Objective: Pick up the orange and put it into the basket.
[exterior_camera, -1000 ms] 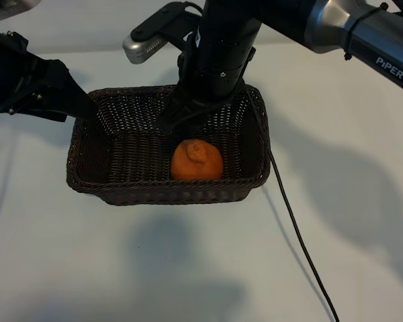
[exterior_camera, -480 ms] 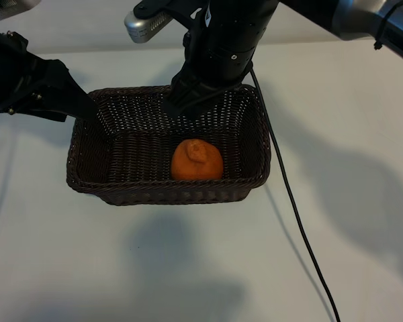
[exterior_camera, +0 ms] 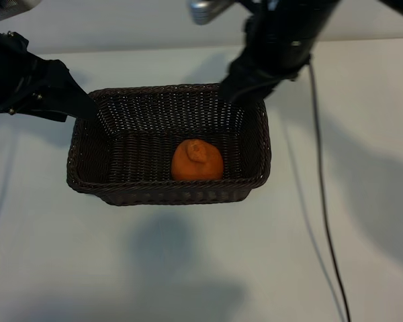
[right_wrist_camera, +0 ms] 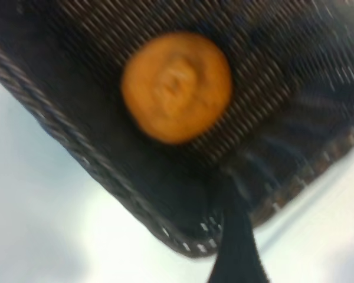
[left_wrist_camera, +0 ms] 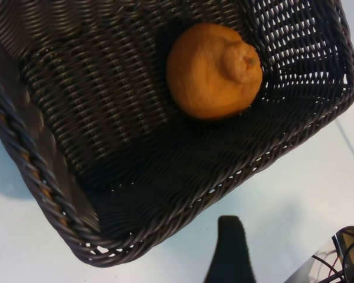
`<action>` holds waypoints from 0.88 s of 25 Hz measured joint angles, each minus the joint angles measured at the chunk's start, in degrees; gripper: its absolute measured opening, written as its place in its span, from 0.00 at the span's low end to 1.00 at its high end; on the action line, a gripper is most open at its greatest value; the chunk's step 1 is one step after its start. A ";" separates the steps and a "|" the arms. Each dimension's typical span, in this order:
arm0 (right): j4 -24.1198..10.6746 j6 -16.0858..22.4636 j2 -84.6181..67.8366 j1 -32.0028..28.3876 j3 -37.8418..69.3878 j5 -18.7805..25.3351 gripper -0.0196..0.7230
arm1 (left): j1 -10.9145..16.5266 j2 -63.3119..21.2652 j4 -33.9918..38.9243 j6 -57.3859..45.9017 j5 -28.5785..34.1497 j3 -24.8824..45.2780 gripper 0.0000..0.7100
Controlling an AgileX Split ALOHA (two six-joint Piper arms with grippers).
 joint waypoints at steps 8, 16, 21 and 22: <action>0.04 -0.22 -7.54 -9.57 7.27 0.00 0.68 | 0.00 0.00 0.00 0.22 -0.05 0.00 0.82; 0.32 -0.51 -11.21 -18.26 10.93 0.01 0.66 | 0.00 0.00 0.00 0.26 -0.05 0.00 0.82; 2.09 -1.13 -11.38 -18.97 10.92 0.01 0.62 | 0.00 0.00 0.00 0.32 -0.05 0.00 0.82; 2.20 -1.30 -11.38 -18.97 10.92 0.01 0.62 | 0.00 0.00 0.00 0.32 -0.05 0.00 0.82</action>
